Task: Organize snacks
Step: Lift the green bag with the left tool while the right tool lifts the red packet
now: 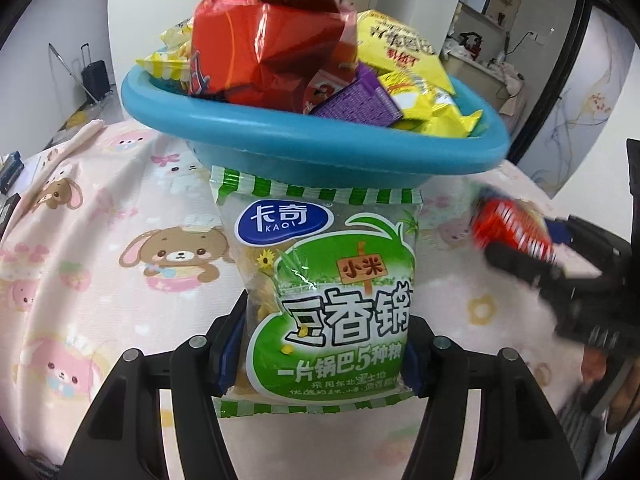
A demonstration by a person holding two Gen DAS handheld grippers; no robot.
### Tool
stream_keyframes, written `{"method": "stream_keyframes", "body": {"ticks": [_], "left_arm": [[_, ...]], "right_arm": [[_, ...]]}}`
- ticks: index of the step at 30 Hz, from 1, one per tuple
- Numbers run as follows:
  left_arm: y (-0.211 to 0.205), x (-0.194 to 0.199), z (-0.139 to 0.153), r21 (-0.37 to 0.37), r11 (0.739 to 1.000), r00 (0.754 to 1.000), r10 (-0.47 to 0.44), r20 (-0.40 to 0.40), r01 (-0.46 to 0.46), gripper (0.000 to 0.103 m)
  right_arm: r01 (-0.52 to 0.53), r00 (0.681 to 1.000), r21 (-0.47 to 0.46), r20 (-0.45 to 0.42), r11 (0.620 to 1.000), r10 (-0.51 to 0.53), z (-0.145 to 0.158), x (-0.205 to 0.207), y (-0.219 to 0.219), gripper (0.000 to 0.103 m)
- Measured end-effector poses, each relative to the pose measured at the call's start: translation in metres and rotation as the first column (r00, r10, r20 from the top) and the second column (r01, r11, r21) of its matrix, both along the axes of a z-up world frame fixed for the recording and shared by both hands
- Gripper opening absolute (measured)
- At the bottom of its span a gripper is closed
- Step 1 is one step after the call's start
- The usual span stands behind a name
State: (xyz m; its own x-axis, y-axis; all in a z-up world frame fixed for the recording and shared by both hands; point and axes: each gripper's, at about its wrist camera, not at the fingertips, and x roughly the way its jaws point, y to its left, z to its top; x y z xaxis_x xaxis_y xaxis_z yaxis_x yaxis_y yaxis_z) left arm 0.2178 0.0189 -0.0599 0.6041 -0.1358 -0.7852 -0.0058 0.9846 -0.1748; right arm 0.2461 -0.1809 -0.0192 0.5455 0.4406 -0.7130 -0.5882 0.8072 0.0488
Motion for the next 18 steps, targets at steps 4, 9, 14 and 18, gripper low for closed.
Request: {"method": "stream_keyframes", "body": {"ticks": [4,9,14,18], "left_arm": [[-0.005,-0.005,0.009,0.009,1.0,1.0,-0.011,0.025,0.011,0.065],[-0.032,-0.008,0.004,0.02,0.995,0.995,-0.097,-0.011,0.098,0.064],[-0.061,-0.021,0.02,0.084,0.981,0.982,-0.181,0.049,0.176,0.064],[-0.06,-0.028,0.039,-0.012,0.981,0.977,-0.193,0.095,0.195,0.064]], "right_arm": [[0.078,0.995,0.045,0.054,0.996,-0.081,0.014,0.013,-0.031,0.064],[0.182,0.981,0.003,0.07,0.983,-0.182,0.017,0.024,-0.049,0.064],[0.282,0.95,-0.036,0.151,0.959,-0.274,0.033,0.024,-0.059,0.064],[0.34,0.918,0.068,0.192,0.938,-0.347,0.053,0.017,-0.07,0.064]]}}
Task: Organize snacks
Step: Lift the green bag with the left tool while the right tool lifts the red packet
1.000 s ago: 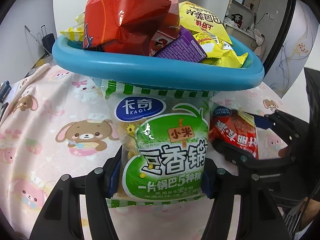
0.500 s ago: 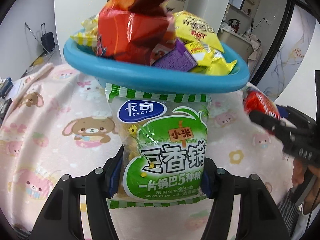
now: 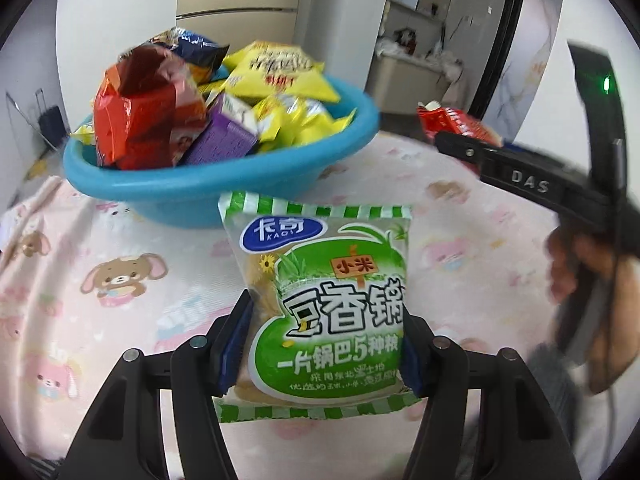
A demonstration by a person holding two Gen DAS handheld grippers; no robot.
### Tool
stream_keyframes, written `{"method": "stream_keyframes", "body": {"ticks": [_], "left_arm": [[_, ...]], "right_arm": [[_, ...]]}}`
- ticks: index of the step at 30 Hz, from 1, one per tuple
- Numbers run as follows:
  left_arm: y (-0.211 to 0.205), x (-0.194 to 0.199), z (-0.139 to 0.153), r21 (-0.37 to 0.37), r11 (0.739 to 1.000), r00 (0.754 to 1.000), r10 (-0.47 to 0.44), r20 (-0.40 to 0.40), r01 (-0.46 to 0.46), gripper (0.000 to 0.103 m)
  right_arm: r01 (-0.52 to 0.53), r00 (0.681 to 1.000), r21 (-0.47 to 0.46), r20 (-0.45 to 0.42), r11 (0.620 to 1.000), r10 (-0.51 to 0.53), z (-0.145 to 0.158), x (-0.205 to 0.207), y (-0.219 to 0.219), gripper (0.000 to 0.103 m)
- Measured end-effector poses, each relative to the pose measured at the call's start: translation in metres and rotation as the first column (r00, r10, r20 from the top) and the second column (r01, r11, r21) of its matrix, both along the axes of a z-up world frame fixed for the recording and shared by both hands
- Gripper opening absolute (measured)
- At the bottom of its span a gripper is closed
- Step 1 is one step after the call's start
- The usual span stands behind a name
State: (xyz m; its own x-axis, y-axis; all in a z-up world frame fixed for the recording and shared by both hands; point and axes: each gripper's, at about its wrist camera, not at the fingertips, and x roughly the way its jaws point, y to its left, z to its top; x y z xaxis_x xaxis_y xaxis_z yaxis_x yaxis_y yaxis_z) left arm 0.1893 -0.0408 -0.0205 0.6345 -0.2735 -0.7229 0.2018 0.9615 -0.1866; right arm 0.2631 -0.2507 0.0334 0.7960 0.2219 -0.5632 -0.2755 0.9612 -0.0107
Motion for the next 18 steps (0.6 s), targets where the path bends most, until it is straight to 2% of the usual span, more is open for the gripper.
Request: {"method": "stream_keyframes", "body": {"ticks": [2,7,10,14,18], "left_arm": [[0.005,-0.003,0.01,-0.036,0.999,1.0,0.001,0.017,-0.001,0.064],[0.016,-0.013,0.033,-0.115,0.993,0.998,-0.003,0.055,0.009,0.064],[0.012,-0.021,0.043,-0.107,0.994,0.996,-0.008,0.089,0.018,0.064],[0.014,-0.026,0.059,-0.081,0.997,0.989,0.014,0.148,-0.002,0.064],[0.021,-0.008,0.086,-0.102,0.995,0.98,0.044,0.196,-0.024,0.064]], "right_arm": [[0.011,0.999,0.063,0.03,0.998,-0.013,0.007,-0.005,-0.005,0.064],[0.046,0.989,0.128,0.135,0.991,-0.063,0.022,-0.016,-0.015,0.064],[0.043,0.986,0.182,0.153,0.982,-0.072,0.025,-0.016,-0.019,0.064],[0.053,0.985,0.199,0.149,0.979,-0.083,0.02,-0.014,-0.021,0.064],[0.065,0.987,0.213,0.133,0.975,-0.095,0.014,-0.009,-0.022,0.064]]}}
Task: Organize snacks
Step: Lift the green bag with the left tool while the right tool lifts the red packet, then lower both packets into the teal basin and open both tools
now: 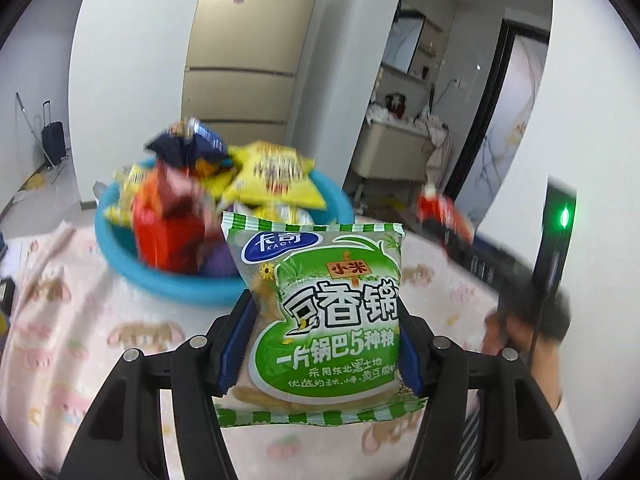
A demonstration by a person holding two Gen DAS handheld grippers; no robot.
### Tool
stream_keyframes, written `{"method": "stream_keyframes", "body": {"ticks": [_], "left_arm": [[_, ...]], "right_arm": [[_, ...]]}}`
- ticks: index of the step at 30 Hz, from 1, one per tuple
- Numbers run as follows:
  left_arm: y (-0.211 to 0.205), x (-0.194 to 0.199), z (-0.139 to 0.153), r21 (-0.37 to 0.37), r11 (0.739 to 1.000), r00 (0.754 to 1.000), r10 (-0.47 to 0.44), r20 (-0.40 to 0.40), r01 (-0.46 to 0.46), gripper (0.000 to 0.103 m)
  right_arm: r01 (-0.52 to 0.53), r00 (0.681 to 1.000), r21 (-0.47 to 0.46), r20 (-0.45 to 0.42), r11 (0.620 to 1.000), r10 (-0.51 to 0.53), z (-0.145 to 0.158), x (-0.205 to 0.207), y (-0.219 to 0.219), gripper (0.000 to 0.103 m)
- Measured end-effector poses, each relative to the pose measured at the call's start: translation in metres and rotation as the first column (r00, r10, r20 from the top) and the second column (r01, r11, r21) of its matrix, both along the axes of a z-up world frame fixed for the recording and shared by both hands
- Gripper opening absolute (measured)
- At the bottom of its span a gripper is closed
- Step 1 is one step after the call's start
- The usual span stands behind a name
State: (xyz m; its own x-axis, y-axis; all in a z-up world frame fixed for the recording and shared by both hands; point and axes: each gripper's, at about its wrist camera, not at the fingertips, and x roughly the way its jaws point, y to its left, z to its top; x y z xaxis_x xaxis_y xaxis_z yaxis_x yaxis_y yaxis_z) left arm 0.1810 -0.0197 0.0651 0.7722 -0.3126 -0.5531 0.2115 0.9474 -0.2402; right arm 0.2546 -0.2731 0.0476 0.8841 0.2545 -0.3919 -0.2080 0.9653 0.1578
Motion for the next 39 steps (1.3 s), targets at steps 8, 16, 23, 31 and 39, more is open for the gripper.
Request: {"method": "stream_keyframes", "body": {"ticks": [8,16,23,31,39], "left_arm": [[-0.022,0.076,0.057,-0.051,0.998,0.996,0.046,0.073,-0.042,0.064],[-0.051,0.131,0.057,0.143,0.978,0.981,0.135,0.14,-0.155,0.064],[-0.029,0.165,0.01,0.283,0.922,0.964,0.252,0.087,-0.266,0.064],[-0.006,0.164,0.012,0.194,0.953,0.972,0.226,0.061,-0.234,0.084],[0.023,0.135,0.036,0.115,0.948,0.948,0.277,0.158,-0.296,0.103]], "right_arm": [[-0.005,0.999,0.044,-0.037,0.999,0.007,-0.01,0.01,-0.003,0.064],[0.025,0.995,0.063,-0.095,0.998,-0.019,-0.028,0.023,-0.011,0.064],[0.018,0.994,0.077,-0.106,0.997,-0.009,-0.033,0.025,-0.012,0.064],[-0.012,0.997,0.007,-0.07,1.0,0.013,-0.032,0.019,0.003,0.064],[-0.041,0.999,-0.081,-0.023,0.996,0.039,-0.028,0.008,0.025,0.064]]}}
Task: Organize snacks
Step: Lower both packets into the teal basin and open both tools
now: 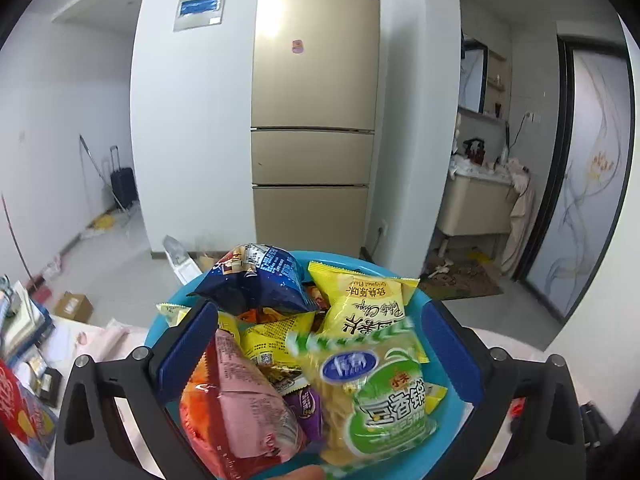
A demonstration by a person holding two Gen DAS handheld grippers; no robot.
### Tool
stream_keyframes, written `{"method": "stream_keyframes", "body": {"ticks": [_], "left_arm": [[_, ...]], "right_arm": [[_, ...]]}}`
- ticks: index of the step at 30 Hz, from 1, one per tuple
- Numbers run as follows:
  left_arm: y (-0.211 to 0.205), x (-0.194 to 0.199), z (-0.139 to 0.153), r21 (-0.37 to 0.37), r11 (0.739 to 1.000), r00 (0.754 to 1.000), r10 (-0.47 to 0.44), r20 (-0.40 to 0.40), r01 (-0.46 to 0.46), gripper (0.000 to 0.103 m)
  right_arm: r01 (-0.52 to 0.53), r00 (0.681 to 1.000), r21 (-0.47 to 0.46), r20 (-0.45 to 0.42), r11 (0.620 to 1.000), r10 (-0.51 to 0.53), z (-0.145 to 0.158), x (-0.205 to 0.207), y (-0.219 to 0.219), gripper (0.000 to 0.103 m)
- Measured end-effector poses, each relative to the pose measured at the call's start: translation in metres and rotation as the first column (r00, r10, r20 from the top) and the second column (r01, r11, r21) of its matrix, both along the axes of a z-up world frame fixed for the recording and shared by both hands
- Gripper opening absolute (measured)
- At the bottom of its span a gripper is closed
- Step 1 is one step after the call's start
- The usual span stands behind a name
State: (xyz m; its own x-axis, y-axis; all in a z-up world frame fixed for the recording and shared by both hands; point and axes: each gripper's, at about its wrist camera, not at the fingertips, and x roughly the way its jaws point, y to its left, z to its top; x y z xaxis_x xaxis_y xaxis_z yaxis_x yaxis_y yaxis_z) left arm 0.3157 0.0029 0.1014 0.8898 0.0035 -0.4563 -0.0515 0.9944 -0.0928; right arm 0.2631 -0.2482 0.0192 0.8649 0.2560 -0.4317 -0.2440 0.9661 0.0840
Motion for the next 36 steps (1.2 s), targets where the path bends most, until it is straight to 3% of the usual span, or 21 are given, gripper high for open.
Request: {"method": "stream_keyframes", "body": {"ticks": [5,12,18,21,26,28,30,33,34,36], "left_arm": [[0.017,-0.007,0.015,-0.028,1.0,1.0,-0.001,0.009,0.001,0.103],[0.033,-0.025,0.036,-0.069,0.998,0.999,-0.01,0.047,0.013,0.103],[0.053,-0.032,0.042,-0.141,0.99,0.999,0.001,0.047,0.006,0.103],[0.06,-0.035,0.045,-0.181,0.983,0.999,0.008,0.049,0.001,0.103],[0.062,-0.039,0.048,-0.241,0.97,0.998,0.006,0.063,0.01,0.103],[0.061,-0.037,0.047,-0.235,0.972,0.999,-0.006,0.053,0.018,0.103],[0.059,-0.037,0.047,-0.231,0.973,0.999,-0.002,0.05,0.013,0.103],[0.058,-0.036,0.046,-0.245,0.969,0.999,-0.007,0.046,0.019,0.103],[0.057,-0.036,0.047,-0.245,0.969,0.999,-0.01,0.048,0.021,0.103],[0.054,-0.036,0.048,-0.231,0.973,0.999,-0.009,0.047,0.02,0.103]], "right_arm": [[-0.028,1.0,0.011,0.005,1.0,0.028,0.008,-0.005,0.008,0.064],[-0.065,0.998,0.08,0.021,0.995,0.064,0.044,0.005,0.023,0.064],[-0.077,0.996,0.08,0.038,0.994,0.075,0.074,0.038,0.046,0.065],[-0.019,0.999,0.063,-0.036,0.998,0.021,0.071,0.064,0.046,0.066],[0.008,0.994,0.12,-0.108,0.993,0.005,0.047,0.084,0.04,0.066],[-0.003,0.991,0.139,-0.131,0.99,0.022,0.036,0.09,0.045,0.063],[-0.018,0.989,0.133,-0.145,0.991,0.038,0.031,0.093,0.054,0.049],[-0.026,0.988,0.134,-0.147,0.991,0.046,0.024,0.092,0.062,0.05],[-0.028,0.989,0.139,-0.139,0.99,0.048,0.024,0.092,0.062,0.055],[-0.027,0.992,0.142,-0.122,0.989,0.045,0.024,0.088,0.061,0.101]]}}
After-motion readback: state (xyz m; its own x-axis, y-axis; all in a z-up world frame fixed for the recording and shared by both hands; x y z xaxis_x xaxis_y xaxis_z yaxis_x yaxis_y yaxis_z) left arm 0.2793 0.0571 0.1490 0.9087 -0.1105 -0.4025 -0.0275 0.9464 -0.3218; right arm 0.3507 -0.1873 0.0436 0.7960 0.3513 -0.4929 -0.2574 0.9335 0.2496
